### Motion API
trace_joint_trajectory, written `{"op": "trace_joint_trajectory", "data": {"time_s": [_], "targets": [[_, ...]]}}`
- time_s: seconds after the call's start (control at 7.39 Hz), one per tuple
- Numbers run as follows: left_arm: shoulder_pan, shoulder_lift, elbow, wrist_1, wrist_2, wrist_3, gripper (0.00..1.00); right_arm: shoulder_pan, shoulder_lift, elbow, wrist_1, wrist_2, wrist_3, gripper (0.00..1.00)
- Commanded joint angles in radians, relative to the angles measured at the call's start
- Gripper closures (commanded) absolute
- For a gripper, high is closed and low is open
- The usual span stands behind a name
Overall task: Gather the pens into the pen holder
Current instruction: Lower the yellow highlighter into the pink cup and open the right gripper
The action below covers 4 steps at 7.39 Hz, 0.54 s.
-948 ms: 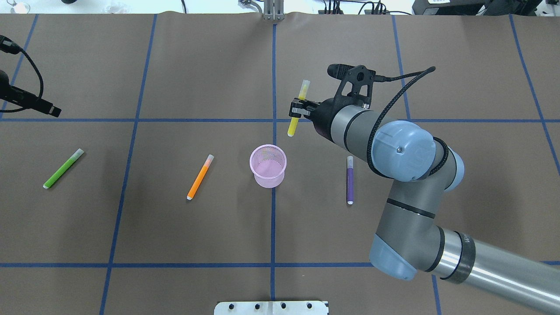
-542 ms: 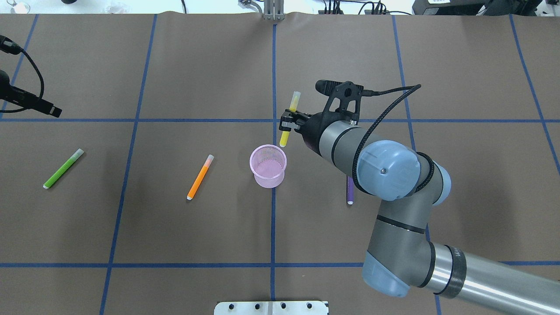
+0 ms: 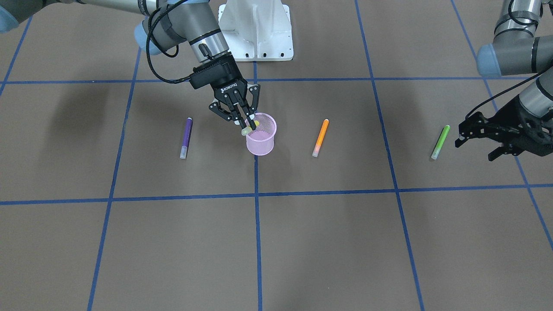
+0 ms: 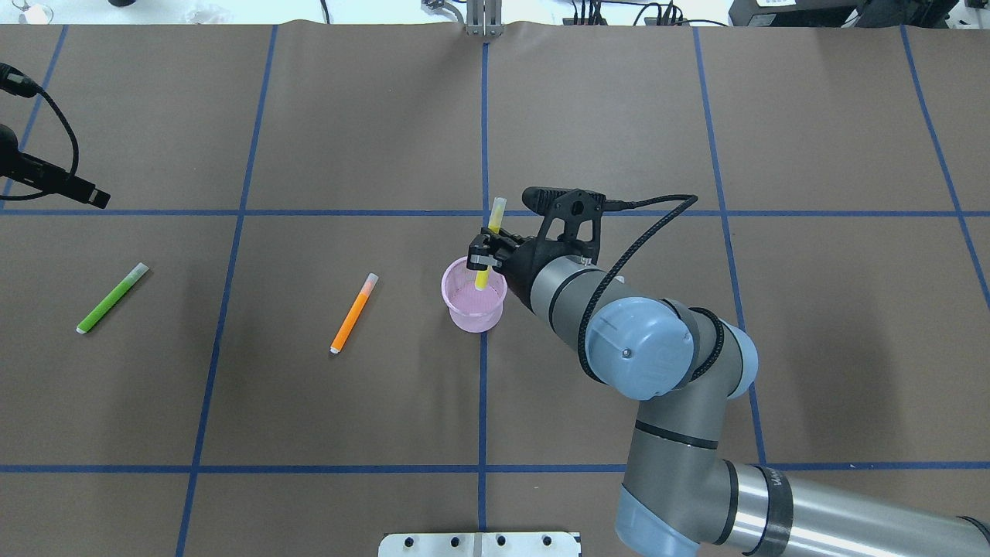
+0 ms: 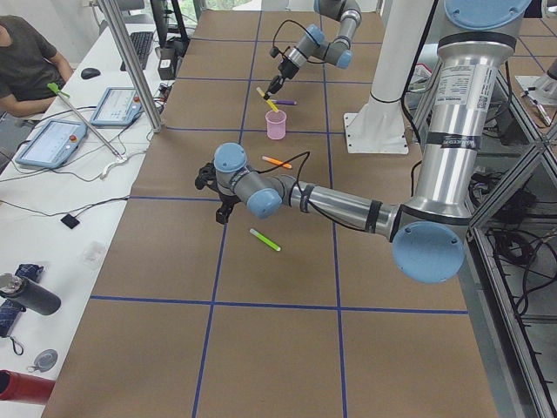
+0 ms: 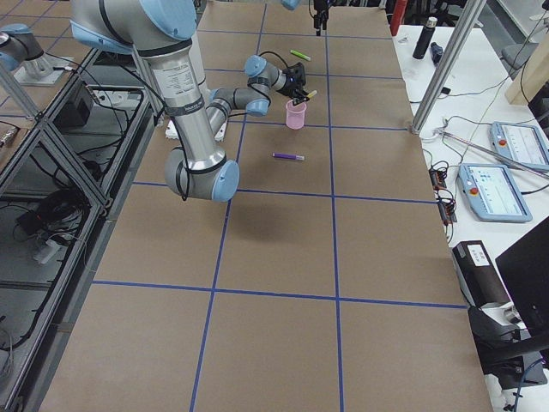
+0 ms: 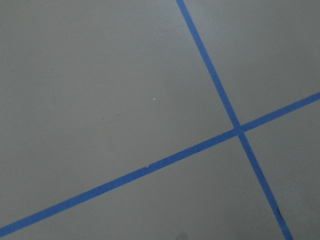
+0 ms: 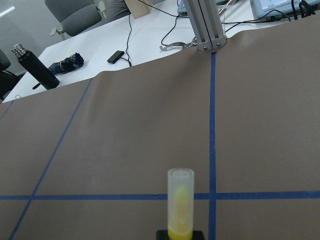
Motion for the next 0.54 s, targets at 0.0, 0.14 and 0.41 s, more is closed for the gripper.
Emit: {"op": "trace_joint_trajectory", "data": {"time_s": [0.0,0.14,0.41], "targets": [[0.001,0.0,0.001,0.0,0.0,0.001,0.01,-0.011,0.022,-0.023,-0.001,-0.027,-0.002,1.0],[0.001,0.0,0.001,0.003,0.0,-0.001,0.01,-0.011,0.022,-0.025,-0.005,-0.027,-0.002,0.57],[0.019,-0.002,0.013,0.018,0.005,-0.054,0.01,-0.013,0.014,-0.016,-0.001,-0.021,-0.002,0.12]]}}
